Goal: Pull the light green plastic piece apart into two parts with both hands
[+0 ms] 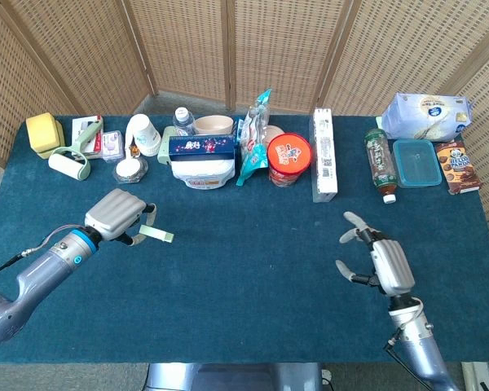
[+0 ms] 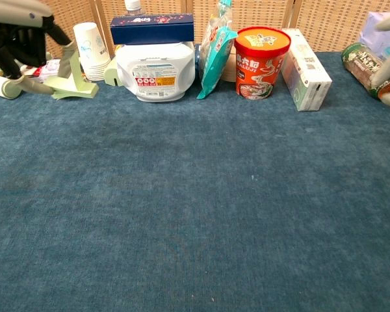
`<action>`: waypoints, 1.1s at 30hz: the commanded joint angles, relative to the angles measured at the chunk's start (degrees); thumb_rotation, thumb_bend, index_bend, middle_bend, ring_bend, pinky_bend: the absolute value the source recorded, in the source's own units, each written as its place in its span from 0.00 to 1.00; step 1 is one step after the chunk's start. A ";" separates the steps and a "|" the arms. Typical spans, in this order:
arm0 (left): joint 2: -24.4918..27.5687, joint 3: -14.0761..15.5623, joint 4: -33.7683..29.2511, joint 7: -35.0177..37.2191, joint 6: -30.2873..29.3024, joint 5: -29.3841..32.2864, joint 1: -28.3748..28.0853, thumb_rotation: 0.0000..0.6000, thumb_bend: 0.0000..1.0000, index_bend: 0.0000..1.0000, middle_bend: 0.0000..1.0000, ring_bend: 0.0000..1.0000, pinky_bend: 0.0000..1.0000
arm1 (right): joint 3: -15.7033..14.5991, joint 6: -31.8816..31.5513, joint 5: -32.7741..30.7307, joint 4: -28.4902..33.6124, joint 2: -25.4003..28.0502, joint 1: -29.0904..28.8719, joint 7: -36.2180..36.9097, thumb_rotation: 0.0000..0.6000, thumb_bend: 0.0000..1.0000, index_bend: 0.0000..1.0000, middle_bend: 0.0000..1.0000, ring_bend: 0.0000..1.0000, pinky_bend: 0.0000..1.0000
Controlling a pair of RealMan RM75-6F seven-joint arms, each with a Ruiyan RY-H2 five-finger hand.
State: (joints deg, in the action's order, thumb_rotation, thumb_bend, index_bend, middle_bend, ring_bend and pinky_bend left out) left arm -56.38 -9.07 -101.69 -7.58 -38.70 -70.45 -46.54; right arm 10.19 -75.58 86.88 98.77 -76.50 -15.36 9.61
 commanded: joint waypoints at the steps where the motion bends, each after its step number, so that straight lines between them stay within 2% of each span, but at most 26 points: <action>1: 0.93 -0.74 -1.14 0.70 2.10 1.00 -1.63 1.00 0.35 0.60 1.00 1.00 1.00 | 1.13 -0.90 1.04 -1.62 -1.97 -1.26 0.49 0.96 0.31 0.23 0.57 0.44 0.45; 3: 1.23 -1.12 -1.48 1.00 3.33 1.56 -2.71 1.00 0.35 0.60 1.00 1.00 1.00 | 1.42 -1.10 1.27 -2.64 -3.26 -1.98 0.88 0.96 0.31 0.27 0.60 0.46 0.48; 10: 0.20 -1.67 -1.38 0.56 6.12 3.26 -6.00 1.00 0.35 0.60 1.00 1.00 1.00 | 1.84 -0.09 1.08 -3.44 -6.45 -4.31 2.58 0.96 0.31 0.32 0.64 0.50 0.50; 13: -0.91 -2.09 -0.93 -0.15 7.17 4.51 -8.05 1.00 0.35 0.60 1.00 1.00 1.00 | 2.44 -0.35 0.58 -4.62 -8.27 -5.22 -0.08 0.96 0.30 0.33 0.69 0.58 0.52; 18: -1.90 -1.86 -0.78 -1.44 7.32 6.31 -9.78 1.00 0.35 0.60 1.00 1.00 1.00 | 2.46 0.07 0.30 -6.89 -10.13 -6.49 -2.81 0.96 0.30 0.38 0.91 0.82 0.75; 21: -2.26 -1.50 -0.82 -2.23 7.22 7.14 -10.48 1.00 0.35 0.60 1.00 1.00 1.00 | 2.62 -0.08 0.37 -8.41 -11.20 -7.13 -3.33 0.96 0.30 0.41 0.99 0.91 0.83; 26: -2.49 -0.81 -0.67 -3.32 7.43 8.65 -11.69 1.00 0.35 0.60 1.00 1.00 1.00 | 2.52 0.54 0.46 -10.58 -12.34 -8.33 -2.45 0.96 0.30 0.45 1.00 0.97 0.84; 33: -3.32 -0.16 -0.29 -4.33 7.87 10.79 -13.57 1.00 0.35 0.60 1.00 1.00 1.00 | 2.12 0.84 0.80 -11.11 -13.43 -9.45 -1.71 0.97 0.30 0.44 1.00 0.97 0.84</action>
State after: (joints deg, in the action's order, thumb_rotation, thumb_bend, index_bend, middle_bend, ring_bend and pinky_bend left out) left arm -59.48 -9.44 -102.04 -11.67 -30.94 -60.02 -59.78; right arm 12.35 -74.71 87.62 87.62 -89.86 -24.75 7.88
